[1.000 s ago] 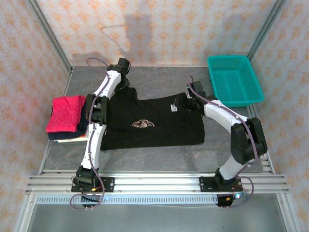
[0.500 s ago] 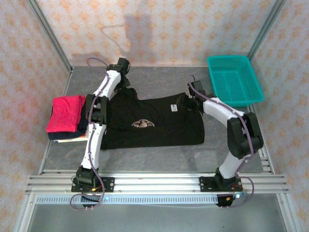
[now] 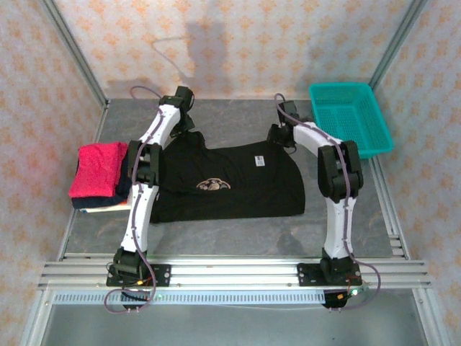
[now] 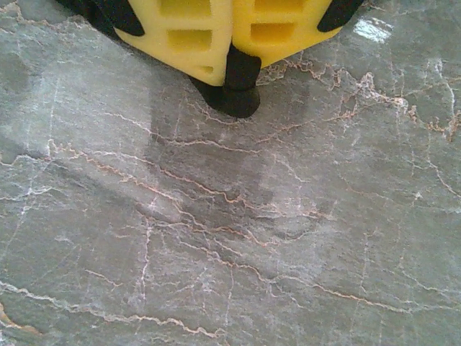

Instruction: Fold and stack the t-shirts

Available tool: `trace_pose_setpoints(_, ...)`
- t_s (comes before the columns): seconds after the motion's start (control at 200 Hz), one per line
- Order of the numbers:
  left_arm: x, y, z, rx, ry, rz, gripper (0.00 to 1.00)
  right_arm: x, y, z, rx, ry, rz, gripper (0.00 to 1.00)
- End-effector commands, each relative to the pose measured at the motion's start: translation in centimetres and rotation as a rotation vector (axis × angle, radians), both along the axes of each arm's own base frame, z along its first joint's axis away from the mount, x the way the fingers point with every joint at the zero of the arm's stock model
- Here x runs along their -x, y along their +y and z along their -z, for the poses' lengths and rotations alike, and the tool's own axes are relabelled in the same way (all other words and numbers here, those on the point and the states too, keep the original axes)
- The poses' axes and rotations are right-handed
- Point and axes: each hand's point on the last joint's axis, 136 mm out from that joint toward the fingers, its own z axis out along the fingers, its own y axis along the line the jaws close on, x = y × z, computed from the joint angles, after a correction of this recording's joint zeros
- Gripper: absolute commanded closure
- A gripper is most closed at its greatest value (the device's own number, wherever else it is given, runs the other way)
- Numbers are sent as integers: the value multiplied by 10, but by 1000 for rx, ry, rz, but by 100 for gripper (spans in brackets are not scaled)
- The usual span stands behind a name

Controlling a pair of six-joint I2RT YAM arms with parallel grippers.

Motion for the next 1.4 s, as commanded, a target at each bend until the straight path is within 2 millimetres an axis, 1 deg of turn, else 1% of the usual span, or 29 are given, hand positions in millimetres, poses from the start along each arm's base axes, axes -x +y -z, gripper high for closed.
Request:
trace_pose_setpoints(0.0,6,-6,-31,-1,-12,37,100,-4,-1,12,50,43,-23,58)
trace_pose_setpoints(0.16,6,-7,-29,2,-8,39,100,-9,0,24,65,71,-23,58)
trace_pose_setpoints(0.24,6,-7,-26,3,-4,40,100,-8,1,26,57,83,-35,64)
trace_pose_setpoints(0.345,6,-7,-26,1,-6,39,100,-5,3,24,57,87,-48,80)
trace_pose_setpoints(0.46,5,-8,-29,3,-11,43,100,-7,2,19,65,76,-64,100)
trace_pose_setpoints(0.54,6,-7,-35,0,-19,45,100,-8,3,12,64,68,-71,100)
trace_pose_setpoints(0.641,7,-4,-50,-15,-38,39,100,-9,5,-5,51,35,-76,100)
trace_pose_setpoints(0.796,13,1,-87,-40,-85,60,100,-7,4,-35,43,-26,-77,100)
trace_pose_setpoints(0.931,22,4,-116,-49,-134,60,100,2,0,-51,40,-61,-69,100)
trace_pose_setpoints(1.056,37,5,-131,-59,-136,68,100,14,-2,-62,27,-85,-68,100)
trace_pose_setpoints(1.086,41,5,-135,-63,-138,70,100,19,-2,-62,24,-85,-69,100)
trace_pose_setpoints(1.106,44,6,-136,-69,-138,71,100,21,-3,-66,21,-91,-71,100)
trace_pose_setpoints(1.241,65,5,-148,-89,-139,81,100,45,-8,-70,20,-101,-75,100)
trace_pose_setpoints(1.291,74,4,-155,-93,-154,83,100,53,-10,-71,19,-101,-76,100)
trace_pose_setpoints(1.316,79,4,-155,-98,-149,84,100,57,-11,-70,19,-99,-79,100)
trace_pose_setpoints(1.356,87,3,-161,-101,-160,85,100,63,-13,-70,16,-95,-79,100)
trace_pose_setpoints(1.396,96,2,-161,-104,-160,88,100,69,-13,-70,15,-93,-80,100)
